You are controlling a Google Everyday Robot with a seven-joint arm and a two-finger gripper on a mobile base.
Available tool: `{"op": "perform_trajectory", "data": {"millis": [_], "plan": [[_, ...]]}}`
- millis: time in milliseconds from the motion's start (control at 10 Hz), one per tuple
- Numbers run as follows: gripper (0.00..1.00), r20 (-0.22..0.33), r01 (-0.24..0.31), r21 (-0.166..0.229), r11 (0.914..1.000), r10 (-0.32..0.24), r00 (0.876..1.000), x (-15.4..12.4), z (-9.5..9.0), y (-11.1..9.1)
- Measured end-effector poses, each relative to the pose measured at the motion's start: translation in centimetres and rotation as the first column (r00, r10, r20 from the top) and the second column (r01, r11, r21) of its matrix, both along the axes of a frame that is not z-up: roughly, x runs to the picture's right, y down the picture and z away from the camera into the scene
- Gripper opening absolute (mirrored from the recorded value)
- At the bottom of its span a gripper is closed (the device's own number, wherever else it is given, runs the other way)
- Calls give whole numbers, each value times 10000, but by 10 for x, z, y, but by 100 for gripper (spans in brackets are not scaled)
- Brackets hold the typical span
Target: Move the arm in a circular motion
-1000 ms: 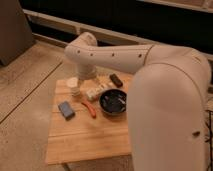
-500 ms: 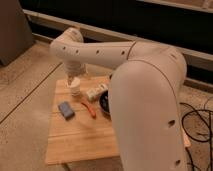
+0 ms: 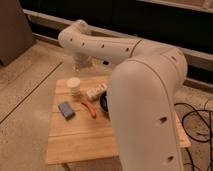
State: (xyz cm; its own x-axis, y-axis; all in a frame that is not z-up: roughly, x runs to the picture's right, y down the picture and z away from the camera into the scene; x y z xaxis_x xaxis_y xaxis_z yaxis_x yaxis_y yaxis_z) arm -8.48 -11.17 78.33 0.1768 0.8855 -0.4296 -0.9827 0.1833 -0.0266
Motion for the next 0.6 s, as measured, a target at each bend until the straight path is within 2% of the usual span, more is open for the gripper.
{"op": "perform_trajectory", "data": {"millis": [100,300,400,500,600], "plan": [[65,11,110,49,9999,-110,9999,-2,10,-17],[65,470,519,16,9986,-519,9975,-30,23,-30],[65,1152,886,-56,9961,-874,9895,-68,26,-28],[65,1541,1047,-71,9945,-1023,9827,-90,24,-25],[65,2223,1288,-59,9917,-1243,9670,-129,16,-16]]}}
